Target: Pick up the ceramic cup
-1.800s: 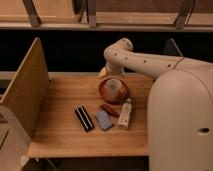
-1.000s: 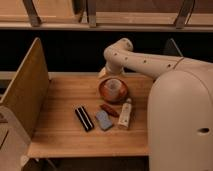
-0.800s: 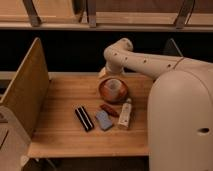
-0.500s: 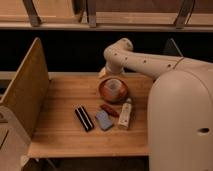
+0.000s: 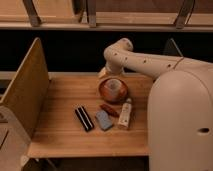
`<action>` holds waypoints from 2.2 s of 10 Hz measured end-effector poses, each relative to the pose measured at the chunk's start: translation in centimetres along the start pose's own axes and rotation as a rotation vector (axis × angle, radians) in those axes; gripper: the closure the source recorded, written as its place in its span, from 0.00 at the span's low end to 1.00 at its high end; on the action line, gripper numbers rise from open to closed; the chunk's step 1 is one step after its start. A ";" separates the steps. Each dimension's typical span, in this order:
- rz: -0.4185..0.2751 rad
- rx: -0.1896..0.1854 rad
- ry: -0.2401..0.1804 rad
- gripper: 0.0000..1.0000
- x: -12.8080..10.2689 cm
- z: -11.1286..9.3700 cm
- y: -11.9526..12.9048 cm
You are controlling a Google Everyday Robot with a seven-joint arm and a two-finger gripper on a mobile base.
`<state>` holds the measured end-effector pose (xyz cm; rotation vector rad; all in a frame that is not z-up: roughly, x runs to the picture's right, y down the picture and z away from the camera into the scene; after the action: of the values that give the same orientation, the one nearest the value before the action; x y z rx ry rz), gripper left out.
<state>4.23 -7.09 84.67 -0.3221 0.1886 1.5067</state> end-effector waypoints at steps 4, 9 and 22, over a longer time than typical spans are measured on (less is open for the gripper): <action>-0.124 0.030 0.022 0.20 0.6 0.2 2.7; -0.143 0.014 0.129 0.20 2.2 2.5 4.4; -0.111 -0.024 0.395 0.72 4.2 8.4 3.7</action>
<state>0.15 -0.32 90.91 -0.6397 0.4583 1.3247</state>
